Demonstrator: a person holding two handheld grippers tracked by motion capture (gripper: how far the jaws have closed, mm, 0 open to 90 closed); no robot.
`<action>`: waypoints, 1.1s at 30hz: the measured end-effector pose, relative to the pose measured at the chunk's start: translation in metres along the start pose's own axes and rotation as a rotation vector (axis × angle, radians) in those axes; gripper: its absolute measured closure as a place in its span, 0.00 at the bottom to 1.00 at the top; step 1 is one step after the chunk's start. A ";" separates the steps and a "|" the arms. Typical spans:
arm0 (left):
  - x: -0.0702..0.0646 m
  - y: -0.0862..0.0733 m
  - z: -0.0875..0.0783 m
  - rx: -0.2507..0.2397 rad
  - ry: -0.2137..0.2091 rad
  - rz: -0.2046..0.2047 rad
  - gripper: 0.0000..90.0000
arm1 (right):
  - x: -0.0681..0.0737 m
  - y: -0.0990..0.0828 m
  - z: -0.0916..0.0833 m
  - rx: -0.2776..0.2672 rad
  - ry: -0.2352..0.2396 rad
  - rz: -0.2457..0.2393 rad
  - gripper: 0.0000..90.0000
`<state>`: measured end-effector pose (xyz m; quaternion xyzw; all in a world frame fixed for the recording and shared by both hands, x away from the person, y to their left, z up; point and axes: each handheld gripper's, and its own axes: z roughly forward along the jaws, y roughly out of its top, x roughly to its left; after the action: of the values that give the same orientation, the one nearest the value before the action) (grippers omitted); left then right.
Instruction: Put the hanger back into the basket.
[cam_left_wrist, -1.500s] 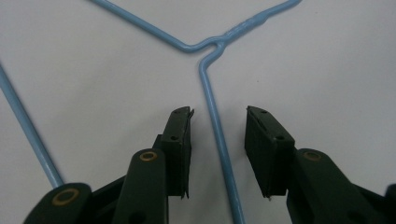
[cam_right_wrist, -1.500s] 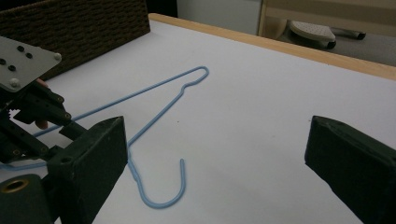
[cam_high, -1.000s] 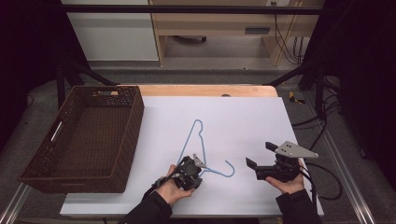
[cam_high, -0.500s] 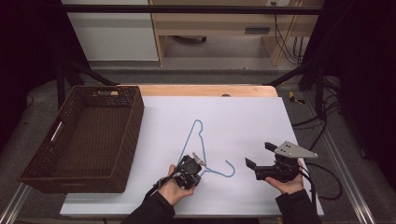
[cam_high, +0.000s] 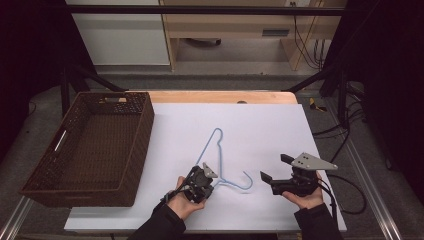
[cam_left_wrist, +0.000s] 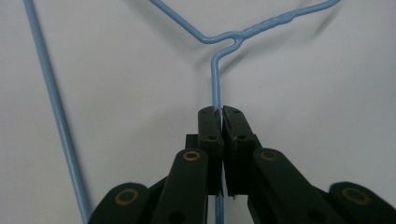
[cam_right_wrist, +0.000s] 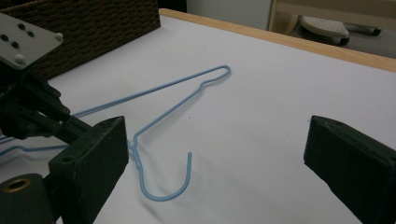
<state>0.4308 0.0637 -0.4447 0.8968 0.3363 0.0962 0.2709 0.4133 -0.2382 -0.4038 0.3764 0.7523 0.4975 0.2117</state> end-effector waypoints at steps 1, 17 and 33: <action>0.001 0.000 -0.003 -0.010 -0.001 -0.003 0.96 | 0.001 0.000 0.000 -0.002 0.002 0.001 0.08; 0.015 0.000 -0.034 -0.115 0.007 -0.044 0.97 | 0.017 -0.005 0.018 0.047 0.068 -0.026 0.09; 0.015 0.000 -0.037 -0.119 0.004 -0.038 0.97 | 0.053 -0.004 0.063 0.114 0.147 -0.080 0.15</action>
<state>0.4294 0.0890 -0.4139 0.8725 0.3474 0.1126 0.3247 0.4224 -0.1613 -0.4306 0.3199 0.8074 0.4713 0.1540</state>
